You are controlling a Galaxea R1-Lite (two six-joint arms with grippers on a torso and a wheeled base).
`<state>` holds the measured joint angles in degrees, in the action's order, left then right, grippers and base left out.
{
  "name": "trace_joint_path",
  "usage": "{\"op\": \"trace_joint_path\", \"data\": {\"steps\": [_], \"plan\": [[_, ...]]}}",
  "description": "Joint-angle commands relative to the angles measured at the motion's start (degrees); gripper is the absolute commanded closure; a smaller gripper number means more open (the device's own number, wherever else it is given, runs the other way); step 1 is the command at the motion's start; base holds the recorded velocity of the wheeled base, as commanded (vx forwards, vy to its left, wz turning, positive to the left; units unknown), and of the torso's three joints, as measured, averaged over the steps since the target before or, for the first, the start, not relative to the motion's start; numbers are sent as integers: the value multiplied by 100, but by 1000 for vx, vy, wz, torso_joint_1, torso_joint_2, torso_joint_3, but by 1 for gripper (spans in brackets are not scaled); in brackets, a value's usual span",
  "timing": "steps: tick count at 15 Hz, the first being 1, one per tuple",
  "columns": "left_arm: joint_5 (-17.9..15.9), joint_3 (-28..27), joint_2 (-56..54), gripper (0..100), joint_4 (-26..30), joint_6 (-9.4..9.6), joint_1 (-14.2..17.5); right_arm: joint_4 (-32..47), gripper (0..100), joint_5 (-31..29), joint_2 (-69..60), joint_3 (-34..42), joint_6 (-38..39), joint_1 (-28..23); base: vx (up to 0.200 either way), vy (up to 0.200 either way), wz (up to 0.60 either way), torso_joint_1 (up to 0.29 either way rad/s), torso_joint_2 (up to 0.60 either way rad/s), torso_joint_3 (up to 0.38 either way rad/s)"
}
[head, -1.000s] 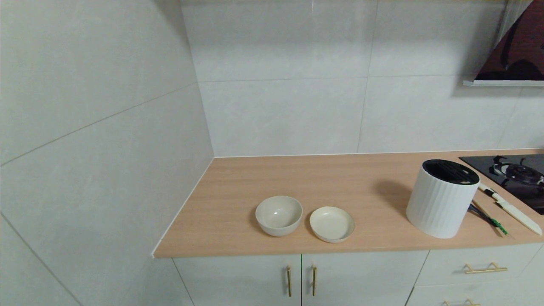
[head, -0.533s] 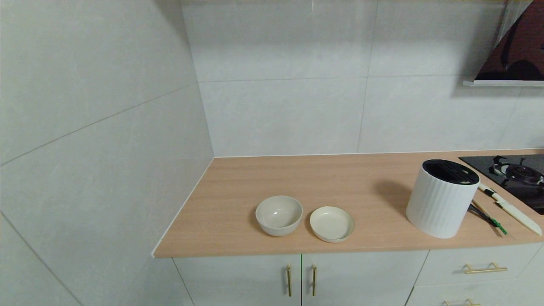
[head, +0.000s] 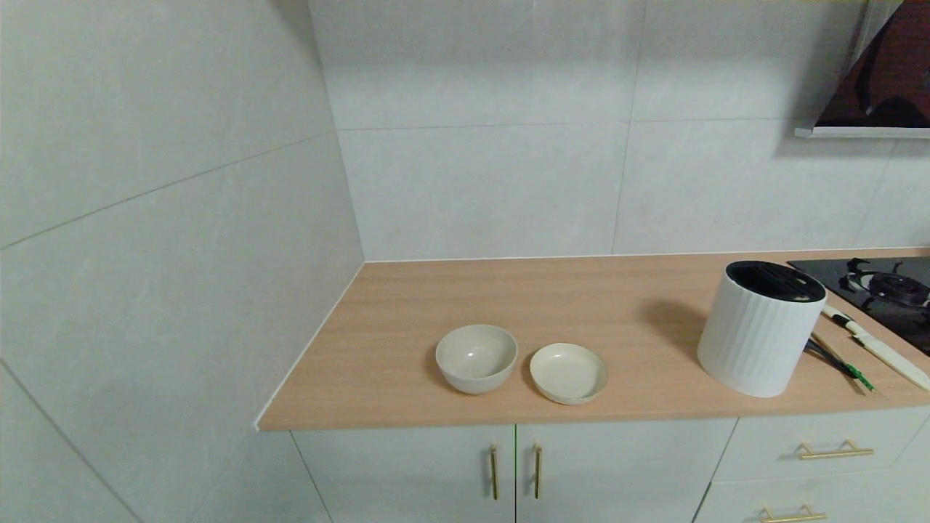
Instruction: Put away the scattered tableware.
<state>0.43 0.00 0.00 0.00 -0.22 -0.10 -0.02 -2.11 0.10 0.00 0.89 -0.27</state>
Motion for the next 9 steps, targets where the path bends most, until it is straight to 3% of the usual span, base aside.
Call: {"op": "trace_joint_path", "data": {"steps": [1,9], "plan": [[1,0,0,0,0,-4,1,-6,0,0,-1,0,-1,0,0,0,0,-163,364,193],[1,0,0,0,0,-4,1,2,0,0,-1,0,-1,0,0,0,0,-209,450,240]]}}
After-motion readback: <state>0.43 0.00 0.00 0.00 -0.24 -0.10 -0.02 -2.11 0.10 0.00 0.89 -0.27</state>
